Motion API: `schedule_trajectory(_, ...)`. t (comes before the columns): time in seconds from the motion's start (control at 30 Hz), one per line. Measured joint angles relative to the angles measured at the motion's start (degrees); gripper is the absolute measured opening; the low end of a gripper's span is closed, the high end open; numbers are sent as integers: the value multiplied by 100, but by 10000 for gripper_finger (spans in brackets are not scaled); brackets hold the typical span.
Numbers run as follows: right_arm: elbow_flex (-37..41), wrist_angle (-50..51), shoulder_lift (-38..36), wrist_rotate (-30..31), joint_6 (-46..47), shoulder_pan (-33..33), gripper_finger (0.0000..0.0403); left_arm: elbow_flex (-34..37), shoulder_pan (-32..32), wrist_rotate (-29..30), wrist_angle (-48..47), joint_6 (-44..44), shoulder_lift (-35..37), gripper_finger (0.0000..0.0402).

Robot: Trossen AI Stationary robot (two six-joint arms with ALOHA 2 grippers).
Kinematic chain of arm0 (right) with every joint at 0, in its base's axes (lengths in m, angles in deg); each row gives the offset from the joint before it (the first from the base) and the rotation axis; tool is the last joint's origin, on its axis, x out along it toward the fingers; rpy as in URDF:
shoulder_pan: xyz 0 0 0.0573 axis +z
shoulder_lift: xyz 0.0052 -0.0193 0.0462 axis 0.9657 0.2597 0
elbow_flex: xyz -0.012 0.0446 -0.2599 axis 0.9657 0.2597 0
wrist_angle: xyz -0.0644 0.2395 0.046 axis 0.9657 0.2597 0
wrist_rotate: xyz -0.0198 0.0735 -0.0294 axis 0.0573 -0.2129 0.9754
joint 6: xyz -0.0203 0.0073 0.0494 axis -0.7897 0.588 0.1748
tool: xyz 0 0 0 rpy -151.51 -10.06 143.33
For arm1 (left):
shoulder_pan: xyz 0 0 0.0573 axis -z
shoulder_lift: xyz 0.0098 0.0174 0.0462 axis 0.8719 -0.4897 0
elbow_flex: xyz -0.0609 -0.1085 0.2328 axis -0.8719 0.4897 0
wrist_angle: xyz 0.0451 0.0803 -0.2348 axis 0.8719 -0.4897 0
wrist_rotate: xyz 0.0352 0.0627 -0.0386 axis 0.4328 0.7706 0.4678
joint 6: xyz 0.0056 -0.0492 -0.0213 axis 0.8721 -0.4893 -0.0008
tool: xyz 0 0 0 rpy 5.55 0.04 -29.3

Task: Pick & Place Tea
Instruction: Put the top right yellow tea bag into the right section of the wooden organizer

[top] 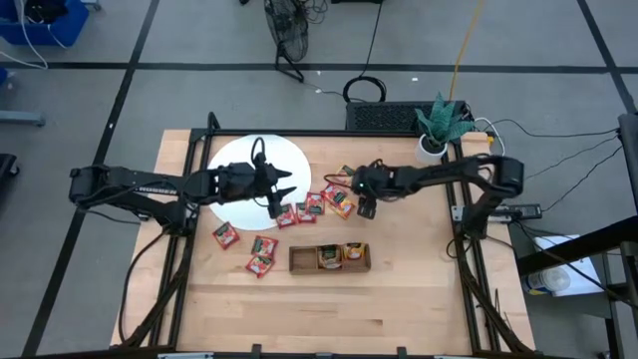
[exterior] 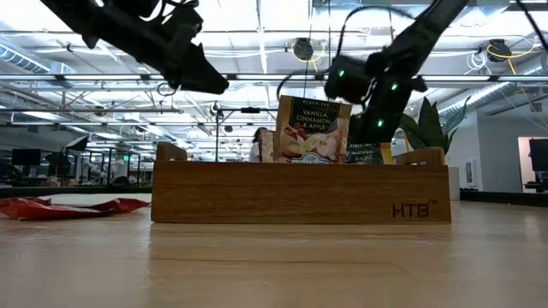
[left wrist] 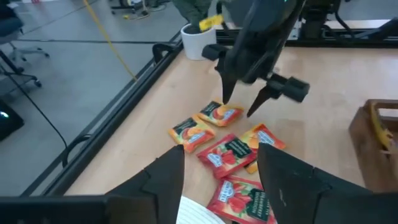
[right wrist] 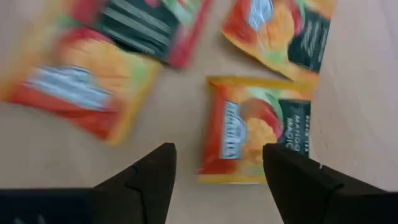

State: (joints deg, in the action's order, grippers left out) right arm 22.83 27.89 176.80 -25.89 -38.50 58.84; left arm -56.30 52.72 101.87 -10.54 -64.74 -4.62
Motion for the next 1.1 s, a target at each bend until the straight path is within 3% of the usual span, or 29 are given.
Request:
schedule_trajectory(0.3, -624, 557, 775, -717, -154, -492, 178, 0, -49, -4, -29, 22, 0, 208)
schedule_trajectory(0.57, -617, 709, 749, -901, -160, -493, 24, 0, -49, -2, -251, -62, 0, 202)
schedule_trajectory(0.63, -616, 726, 752, -810, -242, -424, 14, 0, -49, -2, -231, -142, 0, 198)
schedule_trajectory(0.77, -586, 872, 533, 302, -610, -42, 8, 1, -49, -3, -160, -353, 0, 192)
schedule_trajectory(0.93, -642, 726, -34, 2733, -2105, 914, 5, -2, -44, -2, 705, -1221, -123, 193)
schedule_trajectory(1.1, -419, -866, -73, 3970, -4143, 1906, 4, -2, -14, -479, 1794, -1643, -654, 194)
